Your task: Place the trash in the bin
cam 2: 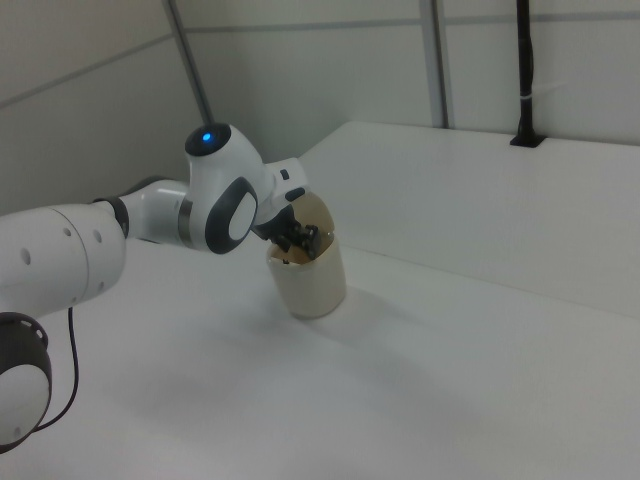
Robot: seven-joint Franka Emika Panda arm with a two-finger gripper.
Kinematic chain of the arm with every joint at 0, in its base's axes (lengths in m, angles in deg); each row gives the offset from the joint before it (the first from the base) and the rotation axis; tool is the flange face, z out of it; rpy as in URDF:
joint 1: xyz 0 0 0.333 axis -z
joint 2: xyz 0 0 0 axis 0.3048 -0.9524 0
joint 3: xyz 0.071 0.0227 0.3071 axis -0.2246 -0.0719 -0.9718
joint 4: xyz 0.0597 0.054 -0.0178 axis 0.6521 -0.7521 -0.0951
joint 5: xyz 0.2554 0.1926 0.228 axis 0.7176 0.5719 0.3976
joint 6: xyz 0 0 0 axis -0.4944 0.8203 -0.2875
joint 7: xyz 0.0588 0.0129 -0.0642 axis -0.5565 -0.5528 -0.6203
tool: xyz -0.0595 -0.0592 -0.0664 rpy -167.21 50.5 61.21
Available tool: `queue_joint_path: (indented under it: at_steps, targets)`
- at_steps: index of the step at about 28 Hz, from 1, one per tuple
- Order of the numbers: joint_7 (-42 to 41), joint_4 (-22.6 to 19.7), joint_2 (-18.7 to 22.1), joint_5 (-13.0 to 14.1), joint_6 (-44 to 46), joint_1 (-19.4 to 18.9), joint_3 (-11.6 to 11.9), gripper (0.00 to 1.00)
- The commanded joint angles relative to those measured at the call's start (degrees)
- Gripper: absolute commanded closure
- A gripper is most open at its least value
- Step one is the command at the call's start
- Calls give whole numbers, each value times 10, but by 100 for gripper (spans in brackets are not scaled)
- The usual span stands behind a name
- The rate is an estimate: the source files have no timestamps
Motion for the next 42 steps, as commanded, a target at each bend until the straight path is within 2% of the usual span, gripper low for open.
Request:
queue_joint_path:
  at_steps: [1,7,12,17,23,42]
  targets:
    - [-2,-9,55,5,135,18,10,0]
    - [-45,-8,98,2,272,56,10,0]
    - [-61,-7,130,0,348,83,12,0]
    - [-71,-7,172,-29,410,109,27,0]
    - [-85,-7,194,-30,426,119,53,0]
    - [-83,-8,191,-32,427,119,55,0]
